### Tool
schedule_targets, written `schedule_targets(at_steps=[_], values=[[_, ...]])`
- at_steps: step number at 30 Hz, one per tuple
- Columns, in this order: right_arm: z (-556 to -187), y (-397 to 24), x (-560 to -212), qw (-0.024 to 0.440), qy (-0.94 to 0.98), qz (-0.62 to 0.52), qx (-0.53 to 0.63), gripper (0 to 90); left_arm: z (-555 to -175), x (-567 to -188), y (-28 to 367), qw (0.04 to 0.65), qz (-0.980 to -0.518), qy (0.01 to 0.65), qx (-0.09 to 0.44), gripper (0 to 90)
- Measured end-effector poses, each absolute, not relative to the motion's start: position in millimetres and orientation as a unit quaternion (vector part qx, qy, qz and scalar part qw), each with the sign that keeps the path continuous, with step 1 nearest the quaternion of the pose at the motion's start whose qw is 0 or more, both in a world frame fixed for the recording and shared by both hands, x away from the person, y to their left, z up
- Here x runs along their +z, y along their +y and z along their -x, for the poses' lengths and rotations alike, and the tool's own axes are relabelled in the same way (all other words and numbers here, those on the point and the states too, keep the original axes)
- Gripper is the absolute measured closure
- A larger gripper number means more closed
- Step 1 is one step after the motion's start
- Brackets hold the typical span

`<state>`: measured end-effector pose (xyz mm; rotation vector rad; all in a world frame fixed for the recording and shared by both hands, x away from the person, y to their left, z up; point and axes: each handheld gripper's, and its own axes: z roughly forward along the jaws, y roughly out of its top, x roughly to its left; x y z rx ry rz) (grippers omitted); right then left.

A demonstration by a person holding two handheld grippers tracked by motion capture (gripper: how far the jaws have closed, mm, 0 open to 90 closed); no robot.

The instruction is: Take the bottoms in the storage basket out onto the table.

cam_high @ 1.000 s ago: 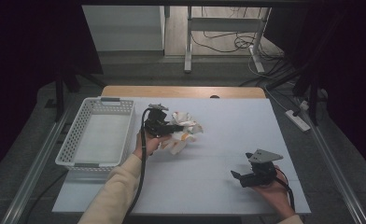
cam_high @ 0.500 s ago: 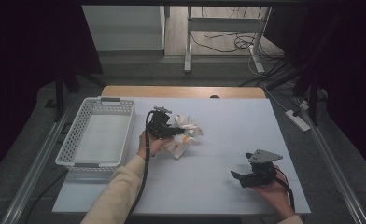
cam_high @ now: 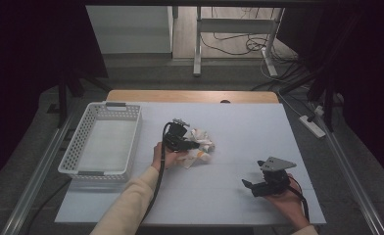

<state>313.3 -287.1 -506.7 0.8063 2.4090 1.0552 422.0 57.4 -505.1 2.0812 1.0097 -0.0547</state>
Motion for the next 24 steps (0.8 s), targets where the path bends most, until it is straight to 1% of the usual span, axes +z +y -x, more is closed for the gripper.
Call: schedule_targets(at_steps=[18,24], values=[[-313.6,-286.2,-507.7,0.194,0.861,-0.287,0.374,8.1,-426.7,-522.1,38.2,0.380,-0.837,0.391,-0.035,75.9],[-313.4,-286.1,-507.7,0.194,0.861,-0.287,0.374,8.1,-427.2,-522.5,37.7,0.380,-0.839,0.388,-0.034,75.9]])
